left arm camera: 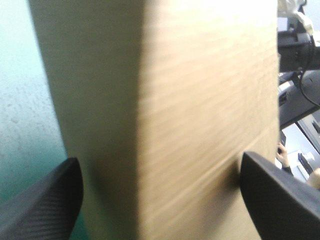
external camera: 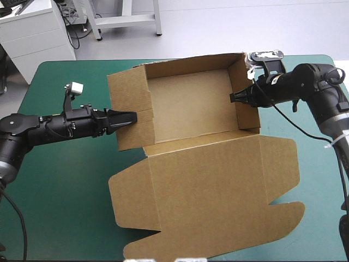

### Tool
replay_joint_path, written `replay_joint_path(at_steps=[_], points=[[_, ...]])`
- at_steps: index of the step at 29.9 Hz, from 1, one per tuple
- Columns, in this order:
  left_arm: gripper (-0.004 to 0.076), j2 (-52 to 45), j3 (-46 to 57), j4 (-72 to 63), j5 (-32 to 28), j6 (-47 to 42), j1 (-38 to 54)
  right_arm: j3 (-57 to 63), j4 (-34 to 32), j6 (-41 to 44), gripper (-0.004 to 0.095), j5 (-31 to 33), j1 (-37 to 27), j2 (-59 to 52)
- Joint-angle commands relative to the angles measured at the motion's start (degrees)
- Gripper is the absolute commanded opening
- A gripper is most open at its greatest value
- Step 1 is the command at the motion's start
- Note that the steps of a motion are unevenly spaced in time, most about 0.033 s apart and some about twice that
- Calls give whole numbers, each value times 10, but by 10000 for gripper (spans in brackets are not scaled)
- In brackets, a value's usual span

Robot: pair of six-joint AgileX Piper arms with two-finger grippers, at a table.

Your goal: Fold the box

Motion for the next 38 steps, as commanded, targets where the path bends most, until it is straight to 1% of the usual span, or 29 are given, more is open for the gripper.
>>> replay_joint_path(at_steps=[1, 4, 6, 10, 12, 15, 19, 22, 24, 26, 32, 35, 38], points=[[599, -17, -34, -51, 39, -5, -41, -15, 20, 5, -16, -25, -1, -23], [596, -17, -40, -52, -4, -13, -69, -15, 20, 5, -16, -24, -1, -24], [596, -17, -40, -57, -21, -13, -76, -15, 20, 5, -16, -21, -1, -25], [596, -17, -40, -64, -28, -10, -80, -15, 15, 7, -15, -22, 6, -34], [596, -17, -40, -71, -34, -12, -80, -15, -13, 26, -6, -27, 21, -40], [596, -17, -47, -49, -37, -23, -80, -15, -82, 69, -2, -31, 57, -47], [596, -17, -74, 35, -70, -106, -81, -15, -165, 127, -2, -33, 104, -46], [596, -18, -109, 111, -76, -168, -92, -15, -210, 164, -2, -38, 137, -46], [596, -21, -132, 176, -96, -216, -109, -15, -231, 186, -2, -41, 153, -46], [596, -24, -147, 252, -124, -274, -138, -15, -239, 202, -2, -47, 169, -46], [596, -27, -132, 465, -208, -456, -237, -18, -252, 232, -2, -55, 194, -46], [596, -27, -123, 544, -252, -542, -272, -19, -250, 236, -3, -55, 194, -47], [596, -27, -123, 597, -275, -603, -297, -19, -250, 247, -2, -55, 194, -48]])
